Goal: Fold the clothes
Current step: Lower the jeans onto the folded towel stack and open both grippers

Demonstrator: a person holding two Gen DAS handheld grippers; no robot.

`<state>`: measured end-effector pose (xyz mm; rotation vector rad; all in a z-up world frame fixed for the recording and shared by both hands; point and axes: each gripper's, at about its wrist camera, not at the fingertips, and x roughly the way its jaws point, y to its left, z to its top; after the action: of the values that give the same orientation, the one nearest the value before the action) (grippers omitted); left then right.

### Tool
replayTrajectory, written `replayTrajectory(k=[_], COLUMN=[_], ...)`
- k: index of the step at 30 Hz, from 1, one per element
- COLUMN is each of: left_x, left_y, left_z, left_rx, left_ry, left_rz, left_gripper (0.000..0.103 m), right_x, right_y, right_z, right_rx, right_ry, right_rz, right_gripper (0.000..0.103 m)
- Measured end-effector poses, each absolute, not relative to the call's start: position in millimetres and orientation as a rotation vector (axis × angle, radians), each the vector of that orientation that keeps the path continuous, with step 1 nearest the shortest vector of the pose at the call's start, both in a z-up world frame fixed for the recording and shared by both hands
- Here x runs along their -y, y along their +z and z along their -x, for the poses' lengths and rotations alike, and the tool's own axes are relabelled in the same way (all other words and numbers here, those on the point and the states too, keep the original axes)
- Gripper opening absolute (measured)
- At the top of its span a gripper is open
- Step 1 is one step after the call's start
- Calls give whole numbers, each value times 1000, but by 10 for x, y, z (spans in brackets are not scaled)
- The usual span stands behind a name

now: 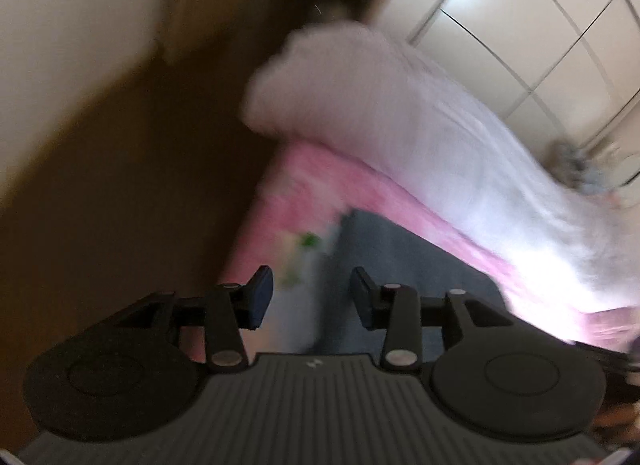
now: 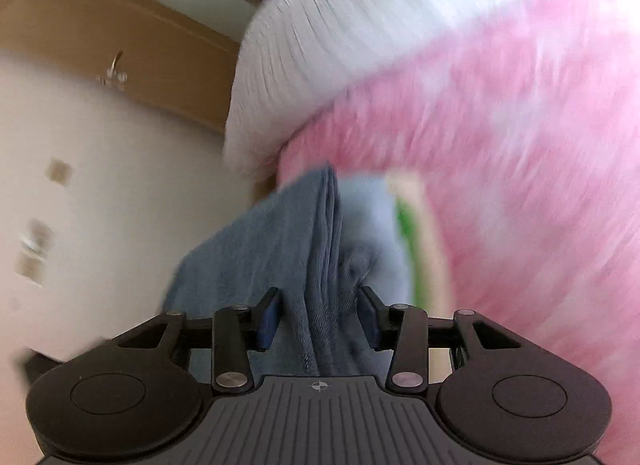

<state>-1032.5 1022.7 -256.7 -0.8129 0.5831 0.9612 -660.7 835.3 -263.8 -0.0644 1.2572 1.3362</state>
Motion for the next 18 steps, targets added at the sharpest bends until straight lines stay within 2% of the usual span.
replayTrajectory(k=[1,3,5,8,9,11,14,18], left_x=[-10098,-9812,-9560,-9424,-9432,-9476,-9503,-9434], left_y=[-2485,-2375,-2321,-2548,-2659,-2880,-3032,-2937], left_z=[10306,10204,10084,9865,9824,9790,9811,9879], left_rx=[-598,-626,-657,-731,-752,-783,-787,-772], left_ry=[959,907,862,861,873,898,924,960], left_rz=[756,654,561,484,479,486,505,509], left_gripper=[23,16,13,12,12,11,11,11], right_x=[-8277,-8129,-7997,-7972,-7989,-8030,-8043,-8091], right_y=[-2471,-2257,-2164,-2275,-2375,-2595,-2915,-2830], right_z=[6706,6983,7262,7644,7705,7807,7779,7743], right_rx=[-1153,-975,-871,-748,-728,-693,-718,-780], right_ry=[1347,1378,1452,1532,1523,1495,1487,1483], right_rz=[151,295,381,501,544,630,665,652], right_gripper=[42,42,42,39,34,30,30,30])
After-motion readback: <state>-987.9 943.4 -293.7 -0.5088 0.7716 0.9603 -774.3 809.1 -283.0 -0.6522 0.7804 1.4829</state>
